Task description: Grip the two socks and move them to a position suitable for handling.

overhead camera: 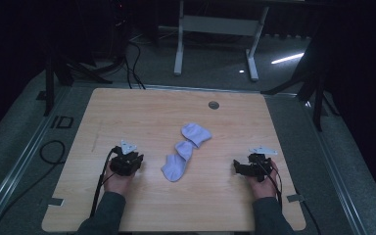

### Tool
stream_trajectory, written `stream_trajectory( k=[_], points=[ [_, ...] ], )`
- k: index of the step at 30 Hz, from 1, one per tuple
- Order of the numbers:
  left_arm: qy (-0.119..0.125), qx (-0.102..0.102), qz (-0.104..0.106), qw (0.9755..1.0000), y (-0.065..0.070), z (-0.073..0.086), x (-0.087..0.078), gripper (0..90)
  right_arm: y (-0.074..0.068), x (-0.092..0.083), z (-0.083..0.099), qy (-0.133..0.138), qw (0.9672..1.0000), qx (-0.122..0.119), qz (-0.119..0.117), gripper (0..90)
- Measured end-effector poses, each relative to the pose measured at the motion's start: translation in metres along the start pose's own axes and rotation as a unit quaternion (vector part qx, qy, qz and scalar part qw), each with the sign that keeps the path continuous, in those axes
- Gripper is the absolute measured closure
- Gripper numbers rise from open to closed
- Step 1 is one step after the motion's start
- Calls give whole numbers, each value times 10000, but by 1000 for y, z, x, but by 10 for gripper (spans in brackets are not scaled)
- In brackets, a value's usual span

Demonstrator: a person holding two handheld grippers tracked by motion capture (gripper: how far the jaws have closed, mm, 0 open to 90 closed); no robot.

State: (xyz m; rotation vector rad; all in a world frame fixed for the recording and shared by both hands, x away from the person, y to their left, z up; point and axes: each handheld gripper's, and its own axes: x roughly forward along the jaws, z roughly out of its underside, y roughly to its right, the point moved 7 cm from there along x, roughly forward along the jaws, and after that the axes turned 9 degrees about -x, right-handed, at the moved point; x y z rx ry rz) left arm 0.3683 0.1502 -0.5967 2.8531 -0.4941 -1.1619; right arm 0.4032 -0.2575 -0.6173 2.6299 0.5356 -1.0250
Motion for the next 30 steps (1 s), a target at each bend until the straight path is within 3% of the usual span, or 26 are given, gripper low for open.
stream_trajectory(
  k=[3, 5, 9, 15, 23, 30],
  points=[
    [3, 68, 157, 9999, 9, -1, -3, 840, 0, 0, 0, 0, 10000, -2, -1, 107],
    [-35, 221, 371, 9991, 23, -3, -6, 888, 0, 0, 0, 0, 10000, -1, -1, 107],
    [-122, 291, 596, 9977, 41, -3, -6, 894, 0, 0, 0, -2, 10000, -3, -2, 107],
    [-137, 457, 759, 9960, 65, -4, 1, 894, 0, 0, 0, 1, 10000, -8, -4, 107],
    [-247, 751, 1001, 9918, 97, 2, 13, 894, 0, 0, 0, 1, 10000, -10, -3, 107],
    [-461, 991, 1063, 9883, 111, 15, 22, 895, 0, 0, 0, 2, 10000, -10, -3, 107]
  ],
)
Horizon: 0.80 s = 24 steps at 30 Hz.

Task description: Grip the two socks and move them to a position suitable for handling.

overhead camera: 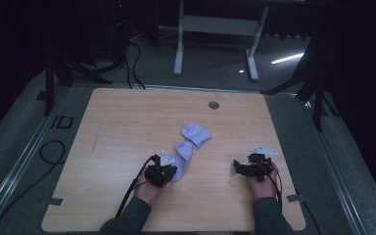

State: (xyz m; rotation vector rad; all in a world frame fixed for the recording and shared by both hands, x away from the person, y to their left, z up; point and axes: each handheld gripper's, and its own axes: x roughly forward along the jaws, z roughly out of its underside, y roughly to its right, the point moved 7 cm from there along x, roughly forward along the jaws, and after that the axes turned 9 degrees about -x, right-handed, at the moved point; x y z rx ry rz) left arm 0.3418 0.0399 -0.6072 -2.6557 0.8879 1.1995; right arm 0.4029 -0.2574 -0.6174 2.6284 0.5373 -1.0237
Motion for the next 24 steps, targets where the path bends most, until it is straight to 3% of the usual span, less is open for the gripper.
stream_trajectory(
  k=[8, 11, 15, 20, 24],
  points=[
    [-30, 261, 186, 9995, 7, 7, -3, 896, -1, -1, 1, 0, 10000, 15, 27, 115],
    [-49, 357, 249, 9990, 8, 9, -4, 896, -4, -3, 1, -11, 10000, 50, 51, 159],
    [-57, 461, 341, 9983, 12, 11, -6, 896, -10, -8, -1, -123, 9999, 12, -10, 308],
    [-102, 662, 473, 9966, 18, 14, -7, 896, -28, -15, -13, -3, 9989, -76, -461, 494],
    [-123, 821, 554, 9950, 24, 16, -7, 896, -47, -18, -30, 140, 9957, -239, -887, 584]
  ],
)
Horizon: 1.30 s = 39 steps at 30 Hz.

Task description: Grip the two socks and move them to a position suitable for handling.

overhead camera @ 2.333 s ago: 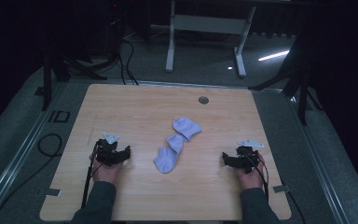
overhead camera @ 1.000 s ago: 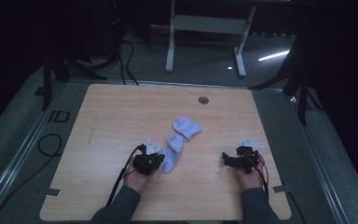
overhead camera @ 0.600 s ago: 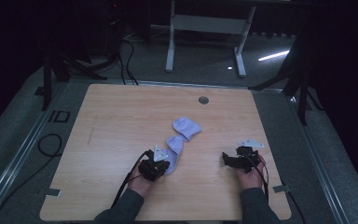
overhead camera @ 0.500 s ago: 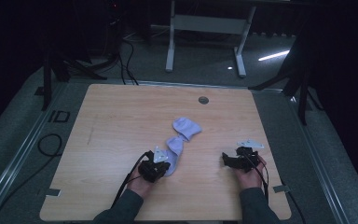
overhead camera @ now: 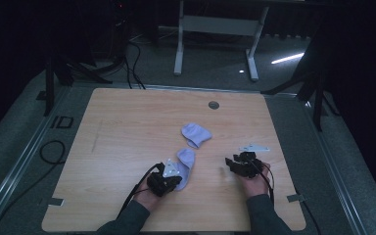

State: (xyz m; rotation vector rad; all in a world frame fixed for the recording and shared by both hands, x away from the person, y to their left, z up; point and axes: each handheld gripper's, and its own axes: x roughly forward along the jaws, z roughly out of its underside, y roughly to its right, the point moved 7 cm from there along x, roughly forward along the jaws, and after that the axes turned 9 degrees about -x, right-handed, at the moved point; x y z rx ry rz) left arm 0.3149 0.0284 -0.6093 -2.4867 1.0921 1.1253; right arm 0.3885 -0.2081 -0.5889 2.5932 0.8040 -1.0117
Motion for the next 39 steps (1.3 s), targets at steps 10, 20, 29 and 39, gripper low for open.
stream_trajectory(
  k=[10, 20, 29, 39],
  points=[
    [167, -45, 53, 9998, -1, 0, -12, 813, -48, 22, -49, -3, 9962, -618, -612, 596],
    [136, -137, 87, 9998, -1, 8, -21, 851, -97, 44, -81, -144, 9871, -1202, -1043, 627],
    [-69, -29, -85, 9999, -3, 14, -17, 893, -125, 69, -96, -357, 9833, -1294, -1228, 544],
    [-76, -58, -80, 9999, -2, 14, -16, 895, -130, 96, -92, -831, 9807, -1606, -749, 448]
  ],
)
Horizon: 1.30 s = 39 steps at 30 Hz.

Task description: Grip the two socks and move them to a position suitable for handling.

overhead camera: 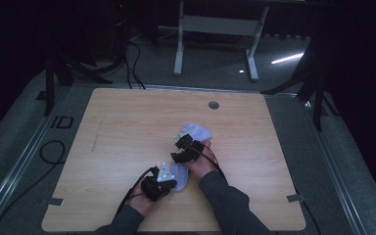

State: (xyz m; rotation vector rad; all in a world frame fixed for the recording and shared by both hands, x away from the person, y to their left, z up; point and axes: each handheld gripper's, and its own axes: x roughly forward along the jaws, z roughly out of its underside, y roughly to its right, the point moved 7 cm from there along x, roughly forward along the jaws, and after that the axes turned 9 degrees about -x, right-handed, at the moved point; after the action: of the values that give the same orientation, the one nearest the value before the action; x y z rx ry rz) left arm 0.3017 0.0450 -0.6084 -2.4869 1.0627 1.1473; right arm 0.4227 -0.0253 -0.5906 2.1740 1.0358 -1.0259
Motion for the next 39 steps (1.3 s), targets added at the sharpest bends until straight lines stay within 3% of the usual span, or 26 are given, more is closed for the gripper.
stream_trajectory(
  k=[3, 8, 18, 32, 39],
  points=[
    [4, -28, 0, 10000, 0, 0, 0, 895, -1, 2, 2, -137, 9999, -66, 44, 585],
    [7, -41, -16, 10000, 0, 0, 0, 895, -3, -6, 4, -123, 9996, -234, -54, 886],
    [1, -97, -5, 10000, -1, 0, 0, 895, 5, -42, 14, 250, 9995, -50, -166, 889],
    [15, -172, -36, 9998, -1, -1, 1, 896, 15, -95, 63, 794, 9959, 442, -36, 880],
    [28, -178, -50, 9998, -1, -1, 1, 895, 15, -110, 92, 798, 9952, 556, 43, 846]
  ],
)
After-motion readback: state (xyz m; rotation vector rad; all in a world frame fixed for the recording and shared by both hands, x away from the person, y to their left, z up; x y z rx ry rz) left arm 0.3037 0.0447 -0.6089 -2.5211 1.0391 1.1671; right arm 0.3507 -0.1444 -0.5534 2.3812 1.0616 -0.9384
